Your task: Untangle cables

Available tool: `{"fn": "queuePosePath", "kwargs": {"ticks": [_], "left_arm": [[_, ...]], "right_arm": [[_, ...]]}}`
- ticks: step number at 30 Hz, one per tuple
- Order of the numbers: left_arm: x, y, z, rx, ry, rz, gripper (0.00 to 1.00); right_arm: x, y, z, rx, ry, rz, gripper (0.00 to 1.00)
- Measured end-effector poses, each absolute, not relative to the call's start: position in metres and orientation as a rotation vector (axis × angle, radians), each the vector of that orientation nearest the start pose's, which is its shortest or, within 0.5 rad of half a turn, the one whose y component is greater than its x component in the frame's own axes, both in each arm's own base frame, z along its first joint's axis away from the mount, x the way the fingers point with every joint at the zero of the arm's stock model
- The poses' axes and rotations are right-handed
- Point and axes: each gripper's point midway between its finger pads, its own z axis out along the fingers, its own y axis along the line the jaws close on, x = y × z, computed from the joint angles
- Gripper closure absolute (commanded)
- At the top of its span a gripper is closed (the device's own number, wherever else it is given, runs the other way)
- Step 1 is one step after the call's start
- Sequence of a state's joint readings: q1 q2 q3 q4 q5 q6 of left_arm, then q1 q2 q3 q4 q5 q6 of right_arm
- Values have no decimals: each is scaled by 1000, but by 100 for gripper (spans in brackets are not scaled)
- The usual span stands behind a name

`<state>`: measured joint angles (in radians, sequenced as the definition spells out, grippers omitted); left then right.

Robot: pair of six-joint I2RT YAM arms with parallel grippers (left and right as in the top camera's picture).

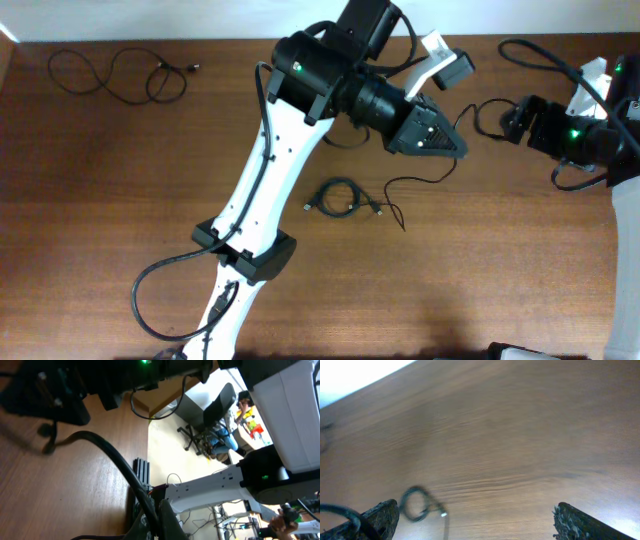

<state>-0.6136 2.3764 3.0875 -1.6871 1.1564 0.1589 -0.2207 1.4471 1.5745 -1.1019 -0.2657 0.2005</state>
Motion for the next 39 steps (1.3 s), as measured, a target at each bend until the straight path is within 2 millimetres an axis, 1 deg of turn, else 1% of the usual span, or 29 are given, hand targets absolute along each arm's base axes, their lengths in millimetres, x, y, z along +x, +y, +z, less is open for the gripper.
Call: {"fn": "queuePosePath", "kwargs": {"ticks": [1, 4, 6, 8, 10, 11, 16, 18, 19, 21, 22, 24, 26, 29, 34, 35, 39], "left_arm": [[269, -379, 383, 1303, 1995, -1646, 100], [284, -370, 379, 1257, 2030, -1595, 100], [297, -364, 373, 1220, 2073, -1528, 100], [317, -354, 359, 1141, 2170, -1393, 100], [331, -347, 348, 1088, 2237, -1277, 100], [335, -344, 345, 1071, 2258, -1239, 100], [348, -337, 334, 1024, 2315, -1103, 100], [358, -330, 326, 982, 2354, -1003, 100], [361, -328, 324, 963, 2370, -972, 100], [370, -320, 318, 909, 2407, -885, 100], [375, -314, 316, 872, 2428, -840, 100], [380, -310, 314, 842, 2442, -805, 100], [382, -308, 313, 823, 2451, -795, 100], [380, -310, 313, 832, 2448, -800, 100], [361, -331, 314, 941, 2412, -831, 100], [353, -339, 316, 978, 2398, -858, 100], [335, -354, 324, 1096, 2323, -981, 100]], "right_arm": [[354, -46, 263, 521, 2503, 253, 1], [349, -56, 259, 622, 2504, 191, 2], [345, -62, 257, 689, 2504, 161, 2], [342, -66, 255, 777, 2493, 137, 2], [340, -67, 254, 834, 2482, 145, 1], [340, -65, 254, 858, 2476, 163, 2], [352, -36, 262, 853, 2448, 427, 1], [352, -28, 264, 864, 2446, 490, 0], [351, -29, 263, 873, 2450, 488, 2], [345, -34, 258, 907, 2468, 433, 3], [340, -41, 254, 937, 2482, 376, 2], [331, -50, 249, 975, 2499, 286, 2], [327, -57, 246, 993, 2505, 225, 2], [328, -55, 246, 980, 2511, 240, 0], [343, -33, 253, 805, 2521, 411, 1], [346, -24, 255, 742, 2528, 471, 2], [347, -10, 259, 656, 2535, 569, 1]]}}
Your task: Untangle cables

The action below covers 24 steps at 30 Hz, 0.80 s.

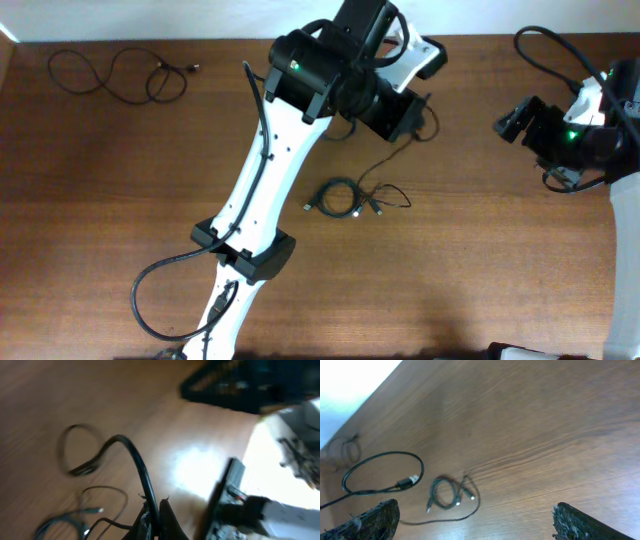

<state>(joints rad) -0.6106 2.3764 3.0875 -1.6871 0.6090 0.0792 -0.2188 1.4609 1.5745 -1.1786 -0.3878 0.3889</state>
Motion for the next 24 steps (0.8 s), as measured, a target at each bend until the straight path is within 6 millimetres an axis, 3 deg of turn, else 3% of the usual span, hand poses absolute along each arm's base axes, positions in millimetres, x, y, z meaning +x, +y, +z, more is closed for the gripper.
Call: {"fn": "queuePosePath", "kwargs": {"ticks": [6, 11, 24], "left_arm": [[306, -373, 339, 1254, 2186, -1177, 100], [284, -383, 354, 1351, 2063, -1340, 100], [276, -385, 362, 1386, 1999, -1416, 100]], "right_arm": [[346, 12, 265, 504, 2548, 670, 1], [345, 16, 265, 483, 2550, 694, 1], [342, 17, 246, 518, 2616, 711, 1]]}}
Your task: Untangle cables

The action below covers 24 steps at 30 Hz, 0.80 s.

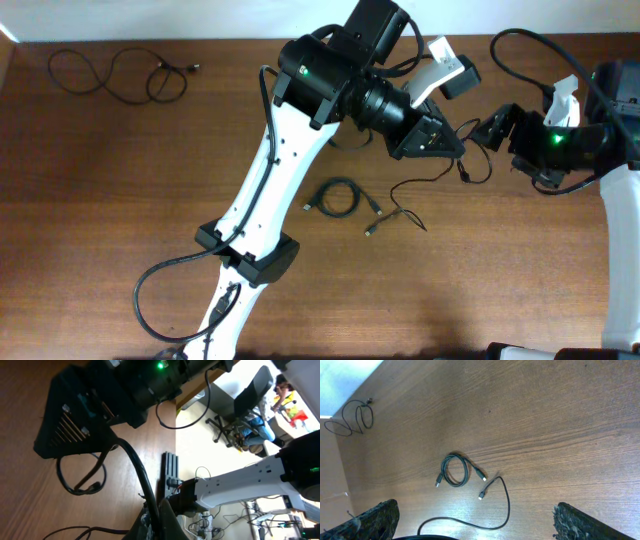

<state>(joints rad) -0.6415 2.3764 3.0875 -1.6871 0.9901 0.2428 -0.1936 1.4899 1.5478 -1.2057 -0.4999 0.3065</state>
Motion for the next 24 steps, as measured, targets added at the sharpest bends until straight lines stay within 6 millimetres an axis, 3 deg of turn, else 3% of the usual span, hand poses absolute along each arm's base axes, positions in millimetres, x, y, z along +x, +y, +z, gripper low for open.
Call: {"fn": "queuePosePath", "kwargs": {"ticks": [11, 13, 16, 24], "left_arm": [[292, -380, 347, 1337, 2096, -1258, 100], [295, -379, 345, 1332, 2107, -1231, 100], [298, -378, 342, 1313, 2132, -1205, 100], [297, -378, 343, 1304, 2139, -1220, 100]], "right_arm": [[338, 29, 250, 432, 2615, 803, 0], [338, 30, 250, 425, 2617, 803, 5], [337, 30, 250, 402, 2620, 803, 6], [332, 32, 248, 330, 2641, 790, 6]]}}
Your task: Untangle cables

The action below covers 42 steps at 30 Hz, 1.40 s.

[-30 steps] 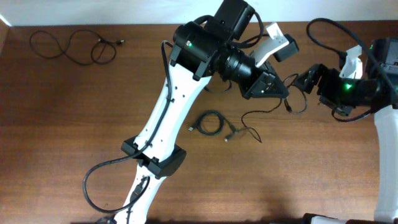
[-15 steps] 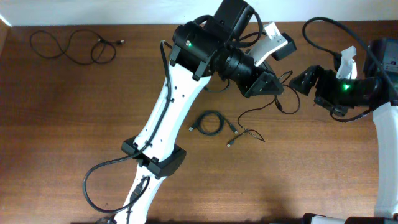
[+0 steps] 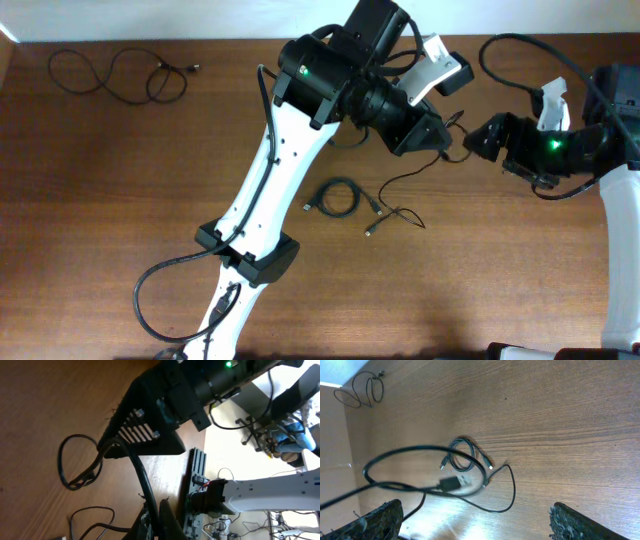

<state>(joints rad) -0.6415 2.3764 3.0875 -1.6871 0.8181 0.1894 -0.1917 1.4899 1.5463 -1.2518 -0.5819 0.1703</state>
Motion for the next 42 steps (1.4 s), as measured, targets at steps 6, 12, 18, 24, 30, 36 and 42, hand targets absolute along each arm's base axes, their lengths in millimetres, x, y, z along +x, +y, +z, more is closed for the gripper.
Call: {"fn": "queuePosePath", "kwargs": {"ticks": [6, 12, 18, 24, 30, 36, 42], "left_arm": [[288, -382, 351, 1320, 2105, -1310, 100], [279, -384, 359, 1336, 2066, -1402, 100], [276, -385, 362, 1342, 2051, -1438, 100], [299, -376, 345, 1239, 2187, -1267, 100], [322, -361, 334, 1133, 2278, -1133, 100], [341, -348, 323, 995, 2385, -992, 100], [346, -344, 320, 949, 2413, -956, 100]], "right_arm": [[336, 39, 249, 252, 2633, 766, 18], [339, 29, 236, 273, 2674, 674, 70], [344, 14, 215, 369, 2737, 575, 96], [335, -15, 202, 592, 2784, 345, 96], [332, -16, 201, 679, 2784, 336, 96], [327, 22, 210, 502, 2805, 643, 96], [316, 53, 225, 346, 2791, 920, 96]]}}
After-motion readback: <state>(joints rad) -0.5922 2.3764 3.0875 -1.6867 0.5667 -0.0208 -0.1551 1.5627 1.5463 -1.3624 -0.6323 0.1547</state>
